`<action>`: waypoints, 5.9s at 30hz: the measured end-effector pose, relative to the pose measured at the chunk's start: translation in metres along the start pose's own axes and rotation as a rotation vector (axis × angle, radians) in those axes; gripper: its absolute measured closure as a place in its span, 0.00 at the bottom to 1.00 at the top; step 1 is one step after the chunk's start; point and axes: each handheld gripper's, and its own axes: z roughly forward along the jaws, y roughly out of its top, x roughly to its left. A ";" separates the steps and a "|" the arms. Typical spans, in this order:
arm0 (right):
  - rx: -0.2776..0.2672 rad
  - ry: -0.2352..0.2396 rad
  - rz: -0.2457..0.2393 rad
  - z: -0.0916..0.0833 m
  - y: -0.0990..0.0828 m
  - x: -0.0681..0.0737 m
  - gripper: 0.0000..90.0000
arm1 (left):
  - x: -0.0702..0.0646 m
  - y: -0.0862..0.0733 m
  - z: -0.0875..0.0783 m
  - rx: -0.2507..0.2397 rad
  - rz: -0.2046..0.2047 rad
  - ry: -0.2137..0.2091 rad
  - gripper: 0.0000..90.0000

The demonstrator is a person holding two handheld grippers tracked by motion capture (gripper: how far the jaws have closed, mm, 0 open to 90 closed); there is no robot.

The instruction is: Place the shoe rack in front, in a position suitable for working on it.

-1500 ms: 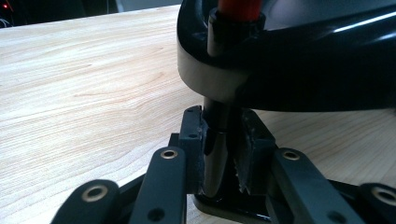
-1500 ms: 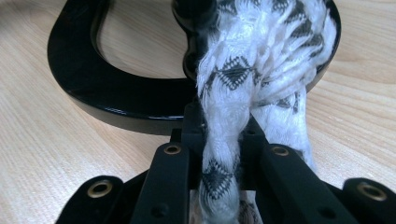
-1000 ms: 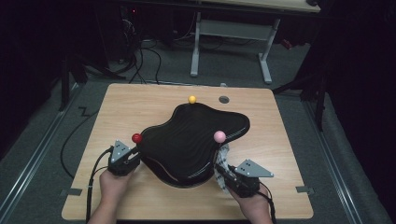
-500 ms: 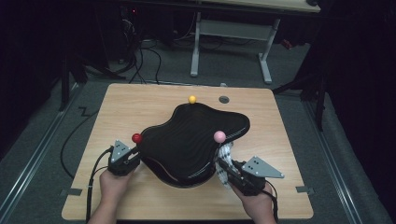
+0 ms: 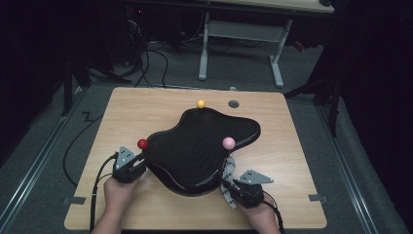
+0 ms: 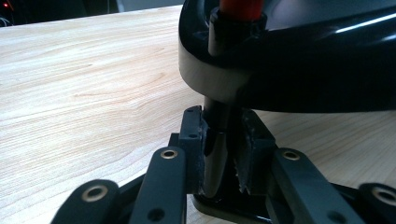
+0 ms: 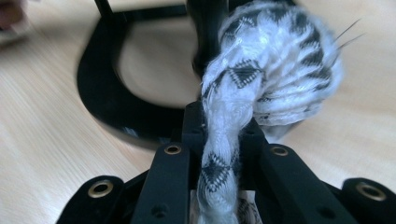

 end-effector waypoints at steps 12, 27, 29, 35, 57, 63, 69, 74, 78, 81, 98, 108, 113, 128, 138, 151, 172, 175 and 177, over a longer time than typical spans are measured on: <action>0.059 -0.008 0.023 0.011 -0.008 0.000 0.88 | 0.002 0.006 0.017 0.003 -0.033 0.012 0.77; 0.055 0.038 -0.030 0.032 0.005 0.011 0.88 | -0.015 -0.013 -0.023 0.048 0.028 0.040 0.61; 0.053 0.065 -0.049 0.045 0.013 0.019 0.88 | -0.021 -0.016 -0.028 0.050 0.028 0.024 0.61; 0.053 0.120 -0.088 0.065 0.026 0.038 0.87 | -0.047 -0.019 -0.044 0.051 0.071 -0.001 0.60; -0.028 -0.088 -0.001 0.003 -0.007 -0.005 0.87 | -0.127 0.018 0.002 -0.053 0.197 -0.128 0.66; -0.039 -0.093 0.002 -0.001 -0.007 -0.002 0.87 | -0.128 0.020 0.005 -0.040 0.186 -0.116 0.83; -0.072 -0.059 -0.077 0.015 0.013 0.015 0.87 | -0.130 0.014 -0.006 -0.042 0.195 -0.123 0.83; -0.055 -0.031 -0.194 0.054 0.035 0.044 0.87 | -0.129 0.006 -0.024 -0.038 0.208 -0.142 0.83; -0.035 -0.022 -0.242 0.075 0.039 0.056 0.87 | -0.128 -0.001 -0.037 -0.040 0.211 -0.147 0.83; 0.014 -0.057 -0.366 0.091 0.037 0.061 0.88 | -0.125 -0.003 -0.041 -0.038 0.217 -0.147 0.83; 0.027 -0.079 -0.287 0.080 0.030 0.059 0.89 | -0.104 -0.002 -0.034 -0.050 0.162 -0.110 0.83; 0.010 -0.084 -0.279 0.077 0.026 0.061 0.89 | -0.105 -0.001 -0.034 -0.042 0.171 -0.101 0.83; 0.002 -0.079 -0.279 0.077 0.026 0.061 0.89 | -0.105 0.000 -0.034 -0.039 0.173 -0.097 0.83; 0.014 -0.096 -0.270 0.073 0.023 0.060 0.89 | -0.110 0.002 -0.035 -0.021 0.188 -0.119 0.82; 0.009 -0.103 -0.252 0.067 0.021 0.061 0.88 | -0.110 0.007 -0.034 -0.041 0.187 -0.119 0.72; -0.080 0.030 -0.247 0.051 0.026 0.091 0.87 | -0.110 0.016 -0.040 -0.088 0.185 -0.126 0.73; -0.005 0.074 -0.284 0.064 0.021 0.101 0.87 | -0.082 0.010 -0.058 -0.081 0.176 -0.125 0.83; 0.000 0.058 -0.273 0.062 0.020 0.093 0.87 | -0.075 0.009 -0.061 -0.073 0.160 -0.117 0.83; 0.010 0.039 -0.272 0.062 0.019 0.086 0.87 | -0.070 0.008 -0.063 -0.073 0.151 -0.104 0.83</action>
